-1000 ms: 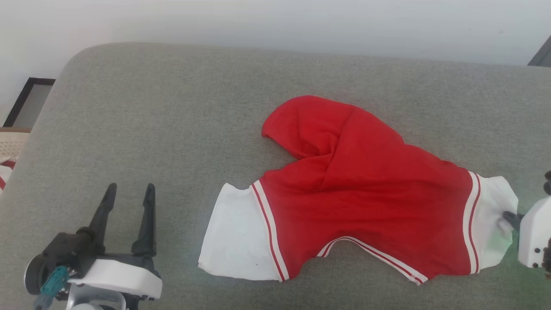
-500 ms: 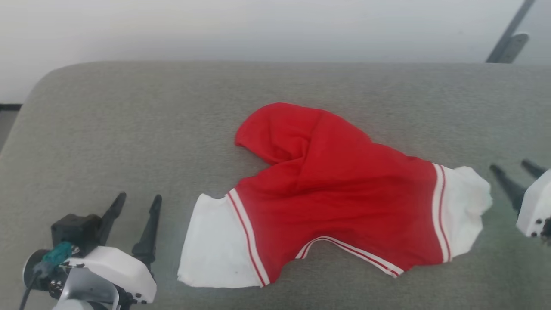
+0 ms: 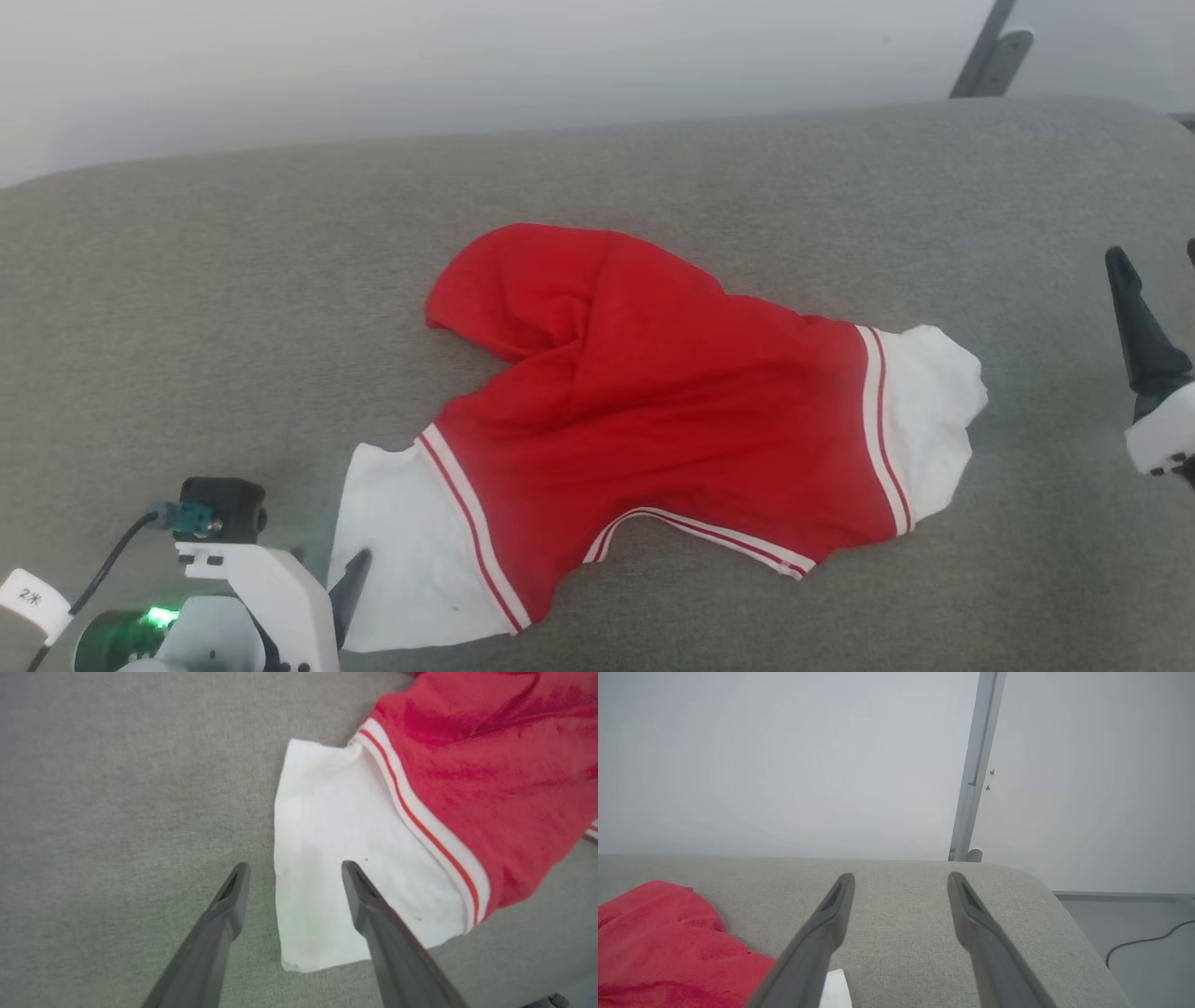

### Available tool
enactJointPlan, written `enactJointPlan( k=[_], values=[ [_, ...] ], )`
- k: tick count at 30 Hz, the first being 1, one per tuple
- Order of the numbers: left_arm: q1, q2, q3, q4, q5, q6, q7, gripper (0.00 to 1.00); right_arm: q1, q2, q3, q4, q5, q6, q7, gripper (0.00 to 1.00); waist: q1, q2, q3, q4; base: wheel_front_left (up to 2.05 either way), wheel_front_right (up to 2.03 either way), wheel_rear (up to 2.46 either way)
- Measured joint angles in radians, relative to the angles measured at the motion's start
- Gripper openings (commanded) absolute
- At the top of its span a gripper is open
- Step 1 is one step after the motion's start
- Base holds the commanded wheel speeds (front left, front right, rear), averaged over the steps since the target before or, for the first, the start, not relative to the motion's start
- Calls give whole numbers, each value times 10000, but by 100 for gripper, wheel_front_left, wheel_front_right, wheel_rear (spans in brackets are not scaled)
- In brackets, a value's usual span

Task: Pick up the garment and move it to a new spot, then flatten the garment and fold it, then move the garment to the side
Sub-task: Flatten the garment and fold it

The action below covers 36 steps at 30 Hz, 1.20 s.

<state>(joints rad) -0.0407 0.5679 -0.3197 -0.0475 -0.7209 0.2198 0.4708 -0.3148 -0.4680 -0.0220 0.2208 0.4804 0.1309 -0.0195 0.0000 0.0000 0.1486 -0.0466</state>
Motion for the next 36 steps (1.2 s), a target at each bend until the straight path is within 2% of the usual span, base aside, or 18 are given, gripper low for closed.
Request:
enactJointPlan(
  k=[11, 16, 17, 18, 30, 36],
  values=[
    [-568, -10, -357, 953, -355, 663, 1960, 100, 460, 309, -213, -151, -102, -2, 130, 100, 0, 0, 420, -380, 0, 0, 0],
    [-934, -92, -523, 1365, -357, 658, 2245, 100, 624, 318, -123, -180, 148, -2, 443, 100, 0, 1, 555, -417, 0, 0, 0],
    [-1021, -109, -593, 1453, -357, 593, 2318, 58, 654, 309, -61, -182, 274, -2, 593, 100, 0, 1, 575, -412, 0, 0, 0],
    [-1103, -132, -658, 1519, -372, 464, 2370, 0, 669, 286, 46, -198, 399, -2, 742, 100, 0, 0, 595, -404, 0, 0, 0],
    [-1763, -474, -963, 1914, -213, 31, 1860, 0, 830, -788, 2054, -255, 2406, -4, 3534, 100, 0, 0, 947, 5, 0, 0, 0],
    [-2131, -694, -1166, 2038, -86, -128, 1699, 0, 262, -1126, 2859, 481, 2792, -2, 4439, 100, 0, 1, 1168, 327, 0, 0, 0]
  ],
)
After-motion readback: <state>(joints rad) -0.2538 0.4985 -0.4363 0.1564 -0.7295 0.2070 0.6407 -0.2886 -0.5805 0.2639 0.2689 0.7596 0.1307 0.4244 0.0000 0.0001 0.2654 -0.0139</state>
